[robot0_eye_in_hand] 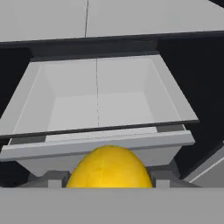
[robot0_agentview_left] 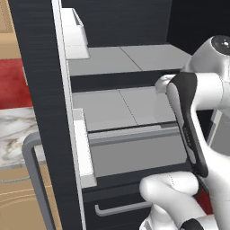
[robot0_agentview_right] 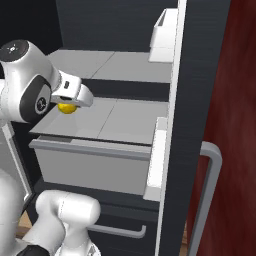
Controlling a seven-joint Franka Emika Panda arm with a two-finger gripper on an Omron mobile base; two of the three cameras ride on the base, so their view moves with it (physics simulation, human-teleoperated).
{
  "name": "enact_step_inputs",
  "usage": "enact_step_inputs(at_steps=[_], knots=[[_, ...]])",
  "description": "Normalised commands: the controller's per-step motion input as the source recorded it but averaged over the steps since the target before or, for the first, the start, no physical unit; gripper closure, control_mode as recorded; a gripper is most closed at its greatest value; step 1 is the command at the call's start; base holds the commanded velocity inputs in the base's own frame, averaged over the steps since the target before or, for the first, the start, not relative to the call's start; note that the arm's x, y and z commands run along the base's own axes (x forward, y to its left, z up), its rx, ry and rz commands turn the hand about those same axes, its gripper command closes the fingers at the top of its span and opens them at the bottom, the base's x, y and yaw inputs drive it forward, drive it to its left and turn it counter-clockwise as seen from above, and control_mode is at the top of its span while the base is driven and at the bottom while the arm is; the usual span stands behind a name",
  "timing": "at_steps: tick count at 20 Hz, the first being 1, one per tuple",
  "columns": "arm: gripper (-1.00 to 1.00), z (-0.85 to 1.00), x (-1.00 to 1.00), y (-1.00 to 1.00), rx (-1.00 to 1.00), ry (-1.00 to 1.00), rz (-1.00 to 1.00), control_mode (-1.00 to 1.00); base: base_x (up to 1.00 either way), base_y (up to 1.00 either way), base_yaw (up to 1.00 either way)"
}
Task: Retrieve a lemon from the fridge and place it on the cutting board with the fish.
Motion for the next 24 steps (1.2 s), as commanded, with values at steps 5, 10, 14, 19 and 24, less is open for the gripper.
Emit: enact_step_inputs(at_steps=[5,10,14,19,24], knots=[[1.0,-0.48,-0.49,0.0,0.02,0.12,0.0,-1.0,0.0,0.0,0.0],[1.0,-0.02,-0.5,0.0,-0.01,0.2,0.0,-1.0,0.0,0.0,0.0],[1.0,-0.29,-0.35,0.0,-0.01,0.16,0.0,-1.0,0.0,0.0,0.0],[1.0,-0.62,-0.06,0.0,0.0,0.08,0.0,-1.0,0.0,0.0,0.0],[1.0,-0.67,-0.01,0.05,-0.04,0.01,0.0,-1.0,0.0,0.0,0.0]])
